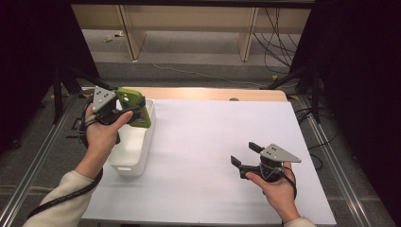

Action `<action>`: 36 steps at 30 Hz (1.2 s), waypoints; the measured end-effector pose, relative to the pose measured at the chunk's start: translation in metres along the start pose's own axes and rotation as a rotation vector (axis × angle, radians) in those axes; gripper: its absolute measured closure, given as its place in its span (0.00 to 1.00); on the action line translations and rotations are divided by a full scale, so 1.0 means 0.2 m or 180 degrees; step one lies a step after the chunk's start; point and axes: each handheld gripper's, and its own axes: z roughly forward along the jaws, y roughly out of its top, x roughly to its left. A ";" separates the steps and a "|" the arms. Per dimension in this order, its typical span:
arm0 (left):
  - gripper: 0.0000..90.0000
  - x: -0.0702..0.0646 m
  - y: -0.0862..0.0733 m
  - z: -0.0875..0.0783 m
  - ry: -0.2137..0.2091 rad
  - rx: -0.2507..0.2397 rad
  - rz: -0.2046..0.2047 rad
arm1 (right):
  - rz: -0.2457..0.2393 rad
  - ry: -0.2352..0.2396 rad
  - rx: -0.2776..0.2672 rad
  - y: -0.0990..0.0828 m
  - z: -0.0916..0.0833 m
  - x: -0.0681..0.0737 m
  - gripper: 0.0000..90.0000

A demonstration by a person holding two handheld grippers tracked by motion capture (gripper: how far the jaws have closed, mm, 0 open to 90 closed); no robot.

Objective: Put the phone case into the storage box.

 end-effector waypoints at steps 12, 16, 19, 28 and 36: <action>0.18 0.02 0.01 0.02 0.0053 0.0008 -0.0006 | 0.0007 -0.0005 -0.0004 0.00 0.00 0.00 0.17; 0.18 0.03 0.01 0.02 0.0067 0.0004 -0.0007 | 0.0006 -0.0008 -0.0004 0.00 0.00 0.00 0.17; 0.18 0.03 0.01 0.03 0.0076 0.0003 -0.0013 | 0.0005 -0.0012 -0.0012 0.00 0.00 0.00 0.17; 0.18 0.05 0.01 0.05 0.0108 -0.0007 -0.0021 | 0.0004 -0.0019 -0.0016 0.00 -0.01 0.00 0.17; 0.18 0.06 0.01 0.06 0.0146 -0.0008 -0.0023 | 0.0008 -0.0011 -0.0022 0.00 -0.01 -0.01 0.17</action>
